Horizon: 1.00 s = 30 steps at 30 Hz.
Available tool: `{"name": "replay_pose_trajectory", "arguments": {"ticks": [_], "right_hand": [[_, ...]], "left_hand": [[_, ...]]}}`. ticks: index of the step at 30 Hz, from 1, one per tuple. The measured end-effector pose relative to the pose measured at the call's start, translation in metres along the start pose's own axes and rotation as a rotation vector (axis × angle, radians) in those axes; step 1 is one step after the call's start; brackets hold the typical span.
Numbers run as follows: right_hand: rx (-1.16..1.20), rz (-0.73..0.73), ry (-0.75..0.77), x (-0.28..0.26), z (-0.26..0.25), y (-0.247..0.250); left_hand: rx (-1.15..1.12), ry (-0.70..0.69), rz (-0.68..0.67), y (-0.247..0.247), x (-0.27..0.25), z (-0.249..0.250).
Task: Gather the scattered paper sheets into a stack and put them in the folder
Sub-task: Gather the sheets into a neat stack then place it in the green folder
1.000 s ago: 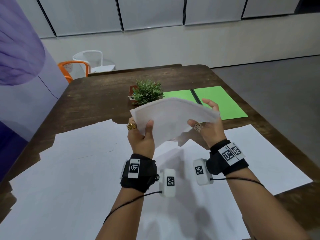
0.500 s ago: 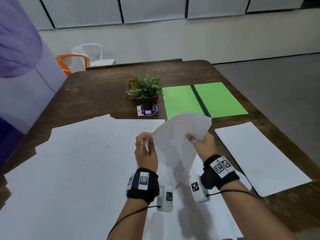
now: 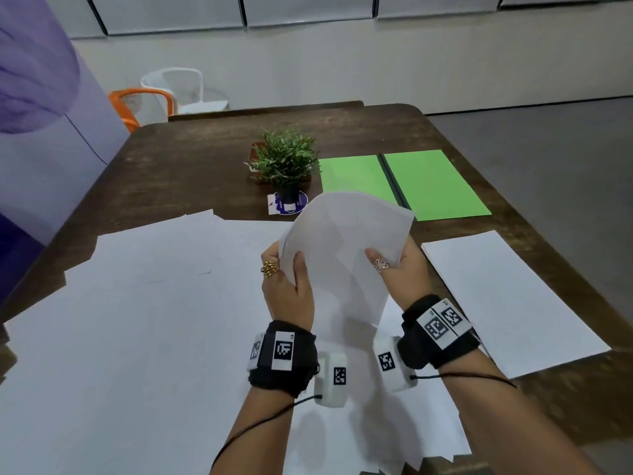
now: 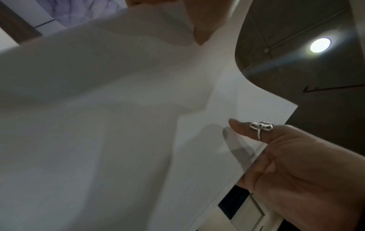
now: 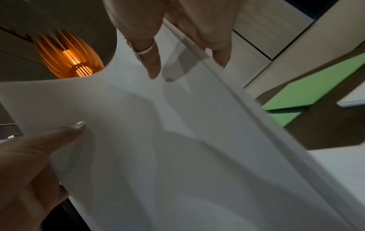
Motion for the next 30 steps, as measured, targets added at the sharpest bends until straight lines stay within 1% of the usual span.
{"name": "replay_pose_trajectory", "arguments": {"ticks": [3, 6, 8, 11, 14, 21, 24, 26, 30], "right_hand": [[0.041, -0.064, -0.033, -0.005, 0.014, 0.001], [0.068, -0.068, -0.05, -0.002, 0.02, 0.0], [0.051, -0.058, -0.047, 0.001, 0.023, -0.002], [0.049, -0.041, -0.026, 0.006, 0.02, -0.001], [0.1, -0.065, -0.014, 0.01, 0.021, 0.003], [0.127, -0.13, -0.086, 0.021, 0.024, 0.006], [0.078, -0.173, -0.13, 0.022, 0.026, 0.006], [0.054, -0.149, -0.135, 0.022, 0.028, 0.004], [0.094, -0.089, -0.121, 0.021, 0.022, 0.007]], "left_hand": [[-0.019, 0.06, -0.019, 0.0, -0.007, -0.014], [-0.091, 0.097, 0.011, 0.001, -0.008, -0.02], [-0.106, 0.094, 0.033, 0.0, -0.005, -0.021], [-0.129, 0.053, 0.068, 0.002, 0.001, -0.02], [-0.174, 0.091, 0.079, 0.007, 0.003, -0.024], [-0.169, 0.11, 0.025, 0.013, -0.001, -0.034], [-0.178, 0.123, -0.02, 0.015, -0.001, -0.037], [-0.166, 0.125, -0.049, 0.013, -0.003, -0.039], [-0.137, 0.112, -0.08, 0.005, -0.002, -0.035]]}}
Point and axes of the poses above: each hand's wrist, its own x-axis towards the middle knuckle, its own y-axis out of the back of the hand, z = x × y, the point moved 2 cm from there along x, towards the middle knuckle, and after that the axes turned 7 degrees about -z, right-handed, at the moved point
